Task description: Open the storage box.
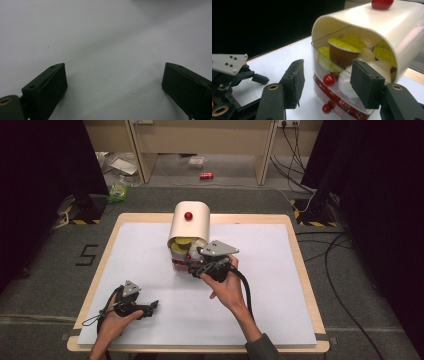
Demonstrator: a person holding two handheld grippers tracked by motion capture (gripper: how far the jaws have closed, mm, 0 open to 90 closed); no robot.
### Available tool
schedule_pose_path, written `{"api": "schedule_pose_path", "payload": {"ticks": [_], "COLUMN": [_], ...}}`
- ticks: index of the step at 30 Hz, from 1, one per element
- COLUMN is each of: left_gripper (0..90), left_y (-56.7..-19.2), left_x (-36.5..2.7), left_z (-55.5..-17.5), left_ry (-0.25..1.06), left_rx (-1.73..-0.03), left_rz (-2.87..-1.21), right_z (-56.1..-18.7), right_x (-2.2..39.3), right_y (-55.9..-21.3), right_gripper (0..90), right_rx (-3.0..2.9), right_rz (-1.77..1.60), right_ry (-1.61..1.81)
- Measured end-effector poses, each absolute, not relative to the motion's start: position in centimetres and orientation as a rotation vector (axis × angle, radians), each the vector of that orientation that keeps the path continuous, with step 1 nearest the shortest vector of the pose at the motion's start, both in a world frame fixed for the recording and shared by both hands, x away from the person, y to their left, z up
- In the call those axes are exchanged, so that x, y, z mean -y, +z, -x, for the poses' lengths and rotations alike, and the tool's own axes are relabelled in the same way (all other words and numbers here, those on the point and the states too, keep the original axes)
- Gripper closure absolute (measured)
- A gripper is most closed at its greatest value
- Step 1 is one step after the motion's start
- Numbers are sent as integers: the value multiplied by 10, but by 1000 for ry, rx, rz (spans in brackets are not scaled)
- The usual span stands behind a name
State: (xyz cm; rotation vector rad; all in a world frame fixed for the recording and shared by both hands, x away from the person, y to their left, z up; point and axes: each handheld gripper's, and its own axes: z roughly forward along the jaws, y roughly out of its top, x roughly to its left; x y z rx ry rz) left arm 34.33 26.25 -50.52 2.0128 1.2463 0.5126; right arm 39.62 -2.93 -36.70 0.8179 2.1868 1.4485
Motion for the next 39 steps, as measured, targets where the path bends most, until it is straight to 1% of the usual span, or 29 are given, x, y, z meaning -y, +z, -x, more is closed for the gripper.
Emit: {"api": "schedule_pose_path", "payload": {"ticks": [18,30,39], "left_gripper": [53,53,53], "left_y": [-505,-505,-505], "left_x": [-263,-263,-262], "left_z": [-343,-343,-343], "left_ry": [513,514,514], "left_rx": [-1246,-1246,-1246], "left_rz": [-2012,-2013,-2012], "right_z": [-421,-422,-417], "right_x": [19,24,26], "right_y": [-373,-370,-367], "right_gripper": [455,465,469], "right_rx": [-2216,-2256,-2303], "right_rz": [-842,-842,-819], "right_ry": [1383,1384,1361]}}
